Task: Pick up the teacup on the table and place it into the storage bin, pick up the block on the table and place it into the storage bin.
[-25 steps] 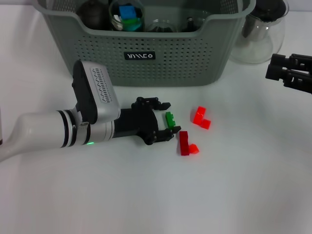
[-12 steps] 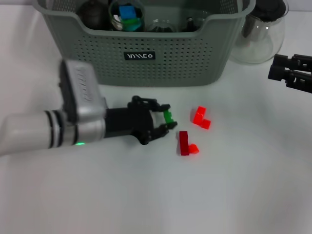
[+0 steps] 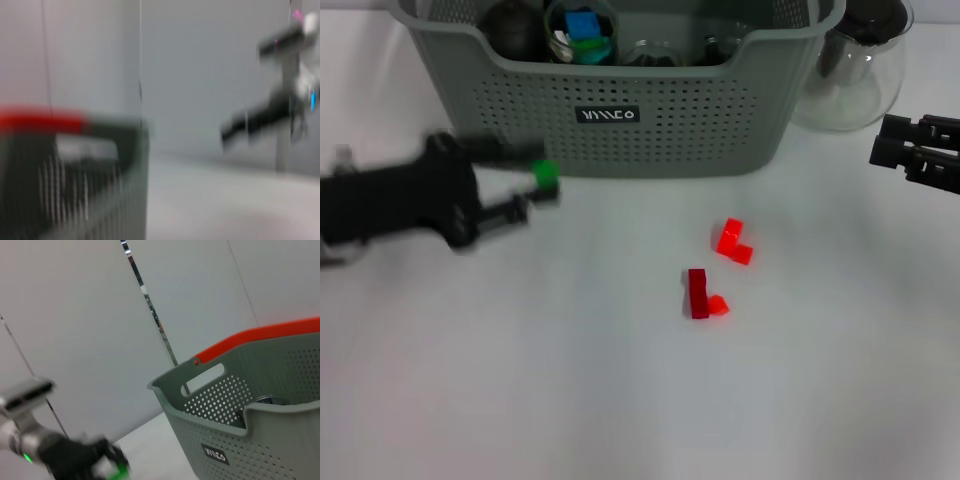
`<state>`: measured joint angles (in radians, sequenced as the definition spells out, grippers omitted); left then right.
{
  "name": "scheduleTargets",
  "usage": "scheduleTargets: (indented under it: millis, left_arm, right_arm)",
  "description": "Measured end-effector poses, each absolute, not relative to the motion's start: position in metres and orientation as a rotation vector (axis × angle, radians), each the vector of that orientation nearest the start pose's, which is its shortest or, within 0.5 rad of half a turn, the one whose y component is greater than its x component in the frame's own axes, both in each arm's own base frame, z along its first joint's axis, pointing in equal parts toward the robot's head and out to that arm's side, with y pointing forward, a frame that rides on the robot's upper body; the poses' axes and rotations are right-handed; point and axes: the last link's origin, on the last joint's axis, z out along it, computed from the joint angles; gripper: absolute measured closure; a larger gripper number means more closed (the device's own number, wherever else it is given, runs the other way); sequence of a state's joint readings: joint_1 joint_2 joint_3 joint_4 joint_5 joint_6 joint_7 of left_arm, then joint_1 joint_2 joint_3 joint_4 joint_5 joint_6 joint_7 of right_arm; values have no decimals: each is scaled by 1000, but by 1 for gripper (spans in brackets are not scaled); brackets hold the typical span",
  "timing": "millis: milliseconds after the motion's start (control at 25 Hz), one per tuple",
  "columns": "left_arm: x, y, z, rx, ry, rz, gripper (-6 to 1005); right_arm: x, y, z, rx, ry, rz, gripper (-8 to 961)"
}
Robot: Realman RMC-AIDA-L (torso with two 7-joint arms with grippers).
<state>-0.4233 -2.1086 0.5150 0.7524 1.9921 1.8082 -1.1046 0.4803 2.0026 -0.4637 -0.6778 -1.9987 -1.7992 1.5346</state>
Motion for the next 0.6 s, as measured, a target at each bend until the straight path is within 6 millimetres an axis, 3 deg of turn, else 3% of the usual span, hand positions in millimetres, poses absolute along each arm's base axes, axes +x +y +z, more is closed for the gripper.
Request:
scheduleTargets:
  millis: [160, 320, 480, 600]
  left_arm:
    - [-239, 313, 66, -2583, -218, -985, 585]
    - [-187, 356, 101, -2534, -258, -968, 585]
    - [-140, 415, 117, -2497, -463, -709, 586]
    - [-125, 456, 109, -2420, -609, -422, 583]
  right_arm:
    - [282, 310, 60, -2605, 834, 935, 465]
    - [281, 310, 61, -2608, 836, 937, 464]
    - [280, 310, 60, -2614, 833, 939, 464]
    - [279, 311, 59, -2620, 831, 942, 464]
